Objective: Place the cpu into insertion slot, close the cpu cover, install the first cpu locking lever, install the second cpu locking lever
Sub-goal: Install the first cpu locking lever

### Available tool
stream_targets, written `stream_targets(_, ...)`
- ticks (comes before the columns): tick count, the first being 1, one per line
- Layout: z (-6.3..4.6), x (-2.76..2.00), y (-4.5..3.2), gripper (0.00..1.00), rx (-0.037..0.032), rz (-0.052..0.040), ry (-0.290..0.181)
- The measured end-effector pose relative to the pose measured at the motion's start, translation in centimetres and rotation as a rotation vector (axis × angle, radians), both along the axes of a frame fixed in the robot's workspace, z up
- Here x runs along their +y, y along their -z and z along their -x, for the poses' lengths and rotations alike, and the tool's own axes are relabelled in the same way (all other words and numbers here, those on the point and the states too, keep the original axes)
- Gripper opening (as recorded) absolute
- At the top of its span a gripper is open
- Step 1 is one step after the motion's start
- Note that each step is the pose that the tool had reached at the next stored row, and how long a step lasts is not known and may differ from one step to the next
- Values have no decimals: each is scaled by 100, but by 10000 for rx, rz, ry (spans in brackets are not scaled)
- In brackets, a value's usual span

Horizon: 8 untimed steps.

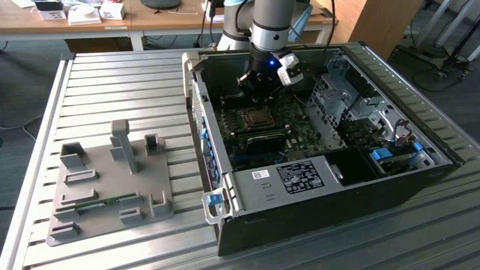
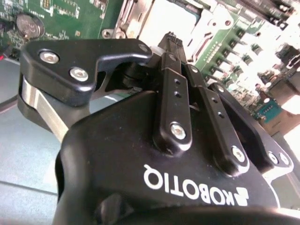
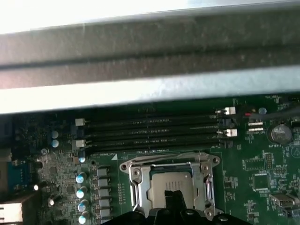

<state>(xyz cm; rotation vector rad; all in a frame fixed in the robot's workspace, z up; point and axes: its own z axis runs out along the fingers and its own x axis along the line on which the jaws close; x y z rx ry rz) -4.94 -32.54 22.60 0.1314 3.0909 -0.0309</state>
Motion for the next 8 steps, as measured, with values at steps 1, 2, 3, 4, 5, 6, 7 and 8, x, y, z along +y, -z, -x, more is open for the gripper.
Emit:
stream_targets(1,0,-18,0,11,0,0,0)
stream_targets(2,0,-37,0,11,0,0,0)
stream_targets(3,0,-54,0,11,-1,-3,0)
stream_targets(4,0,-71,0,11,-1,-12,0)
stream_targets(5,0,-82,0,11,0,-30,-2)
stream_targets(6,0,-87,1,11,-1,-44,-12)
stream_targets(7,-1,-89,1,11,-1,-52,-32)
stream_targets(8,-2,-90,0,11,0,-69,-59)
